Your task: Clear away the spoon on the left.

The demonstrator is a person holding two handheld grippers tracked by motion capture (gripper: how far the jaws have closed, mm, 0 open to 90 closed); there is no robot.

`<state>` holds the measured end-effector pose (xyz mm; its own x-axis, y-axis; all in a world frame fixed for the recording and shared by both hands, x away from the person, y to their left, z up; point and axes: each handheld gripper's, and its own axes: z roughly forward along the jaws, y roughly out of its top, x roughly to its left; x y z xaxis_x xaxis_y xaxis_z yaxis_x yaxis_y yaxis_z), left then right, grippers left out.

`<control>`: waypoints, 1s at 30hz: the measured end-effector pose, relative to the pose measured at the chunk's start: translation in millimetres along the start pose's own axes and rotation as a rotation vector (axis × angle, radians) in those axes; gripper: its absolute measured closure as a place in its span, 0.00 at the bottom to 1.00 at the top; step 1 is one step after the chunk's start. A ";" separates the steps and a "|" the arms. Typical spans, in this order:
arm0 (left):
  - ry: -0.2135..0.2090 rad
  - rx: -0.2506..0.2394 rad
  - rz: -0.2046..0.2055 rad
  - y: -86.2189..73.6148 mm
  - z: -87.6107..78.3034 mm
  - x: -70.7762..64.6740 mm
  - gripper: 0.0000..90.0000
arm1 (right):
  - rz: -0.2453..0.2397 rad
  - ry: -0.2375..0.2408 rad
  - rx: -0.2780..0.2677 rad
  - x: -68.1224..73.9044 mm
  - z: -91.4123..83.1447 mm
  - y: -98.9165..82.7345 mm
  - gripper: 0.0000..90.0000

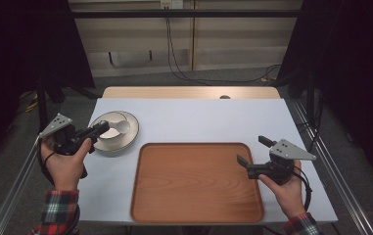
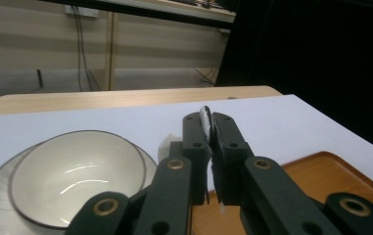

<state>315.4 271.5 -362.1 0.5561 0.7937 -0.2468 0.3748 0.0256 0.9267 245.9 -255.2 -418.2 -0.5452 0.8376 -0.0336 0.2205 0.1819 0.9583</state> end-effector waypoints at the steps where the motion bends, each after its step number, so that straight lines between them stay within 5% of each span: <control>1: -0.026 0.006 -0.006 -1.4 1.8 -3.5 0.95 | 0.000 -0.001 0.000 -0.1 -0.1 0.0 0.02; 17: -0.171 0.125 -0.002 -17.0 15.2 -22.2 0.95 | -0.005 0.005 0.002 0.3 0.4 -0.5 0.02; 20: -0.171 0.146 0.005 -20.0 16.6 -25.0 0.95 | -0.009 0.007 0.002 0.1 0.6 -0.6 0.02; 30: -0.230 0.162 0.018 -23.7 20.7 -35.8 0.95 | -0.008 0.004 0.005 0.2 0.7 -0.7 0.02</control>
<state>302.0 229.9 -381.1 0.7107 0.6336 -0.3056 0.4664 -0.0992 0.8790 246.3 -254.8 -419.1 -0.5503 0.8341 -0.0398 0.2202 0.1909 0.9566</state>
